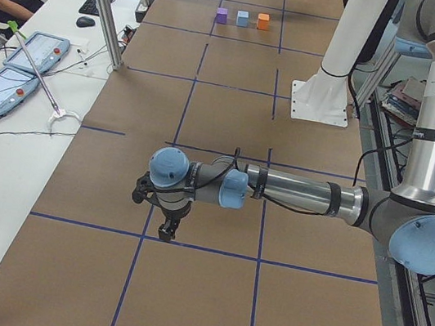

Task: Place blue block between orange and purple blocks

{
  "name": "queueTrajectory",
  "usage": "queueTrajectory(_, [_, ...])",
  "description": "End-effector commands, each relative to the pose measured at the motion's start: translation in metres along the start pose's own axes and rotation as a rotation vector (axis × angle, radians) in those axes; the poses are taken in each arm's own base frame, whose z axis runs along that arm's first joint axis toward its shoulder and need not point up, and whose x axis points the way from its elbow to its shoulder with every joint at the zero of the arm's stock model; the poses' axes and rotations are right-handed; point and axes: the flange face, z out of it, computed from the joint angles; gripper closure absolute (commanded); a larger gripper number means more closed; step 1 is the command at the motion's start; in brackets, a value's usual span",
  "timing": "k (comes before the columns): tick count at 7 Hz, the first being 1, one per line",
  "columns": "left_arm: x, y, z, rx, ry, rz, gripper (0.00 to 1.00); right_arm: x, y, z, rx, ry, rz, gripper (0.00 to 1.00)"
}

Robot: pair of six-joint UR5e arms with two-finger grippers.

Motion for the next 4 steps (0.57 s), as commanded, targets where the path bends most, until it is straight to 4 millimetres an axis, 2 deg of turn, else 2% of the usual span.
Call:
queueTrajectory(1, [-0.0023,0.0087,0.0004,-0.005,-0.005,-0.052,0.0,0.0023,0.001,-0.0022,-0.041,-0.009,-0.014,0.0])
queueTrajectory(4, [-0.0062,0.0144,0.0058,-0.016,-0.004,-0.067,0.0,0.0068,0.0,-0.0077,-0.028,-0.007,-0.004,0.0])
